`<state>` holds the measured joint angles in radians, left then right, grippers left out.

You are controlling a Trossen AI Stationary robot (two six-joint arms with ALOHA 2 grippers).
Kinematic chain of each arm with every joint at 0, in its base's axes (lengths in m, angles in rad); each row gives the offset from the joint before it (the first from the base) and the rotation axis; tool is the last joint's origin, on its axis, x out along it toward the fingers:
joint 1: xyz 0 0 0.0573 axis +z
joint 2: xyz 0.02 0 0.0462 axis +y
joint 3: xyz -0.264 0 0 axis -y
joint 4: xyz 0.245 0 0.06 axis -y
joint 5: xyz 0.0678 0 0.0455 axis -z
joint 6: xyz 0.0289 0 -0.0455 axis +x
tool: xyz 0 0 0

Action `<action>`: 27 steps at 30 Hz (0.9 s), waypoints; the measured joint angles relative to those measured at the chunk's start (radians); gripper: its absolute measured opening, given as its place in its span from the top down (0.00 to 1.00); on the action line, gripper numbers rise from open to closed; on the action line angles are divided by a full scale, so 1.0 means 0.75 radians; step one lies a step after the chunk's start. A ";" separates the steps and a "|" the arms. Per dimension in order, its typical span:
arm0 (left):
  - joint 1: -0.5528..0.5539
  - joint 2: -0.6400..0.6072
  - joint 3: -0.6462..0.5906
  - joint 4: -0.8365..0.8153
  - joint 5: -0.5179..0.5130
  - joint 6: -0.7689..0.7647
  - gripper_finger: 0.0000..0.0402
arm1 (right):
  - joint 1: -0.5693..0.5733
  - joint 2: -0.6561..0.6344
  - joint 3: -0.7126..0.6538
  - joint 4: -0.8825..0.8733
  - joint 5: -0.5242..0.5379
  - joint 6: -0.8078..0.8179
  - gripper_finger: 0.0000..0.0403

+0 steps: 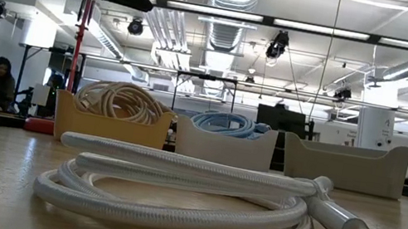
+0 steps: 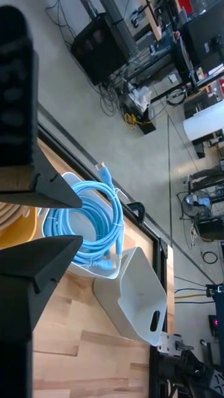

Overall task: Pick & Place USB Port
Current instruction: Put the right white usb cable into the grey bin

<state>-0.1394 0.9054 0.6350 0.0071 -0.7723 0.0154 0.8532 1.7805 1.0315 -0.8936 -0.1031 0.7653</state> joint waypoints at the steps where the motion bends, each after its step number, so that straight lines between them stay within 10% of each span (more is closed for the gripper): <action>1: 0.000 0.000 0.000 0.000 0.000 0.000 0.76 | -0.001 0.011 0.000 0.000 -0.002 -0.018 0.77; 27: 0.001 0.000 -0.002 0.001 0.001 -0.036 0.76 | -0.058 -0.127 0.015 -0.025 0.201 0.233 0.98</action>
<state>-0.1390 0.9054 0.6334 0.0074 -0.7719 -0.0116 0.8097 1.6850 1.0429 -0.9125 0.0475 0.9400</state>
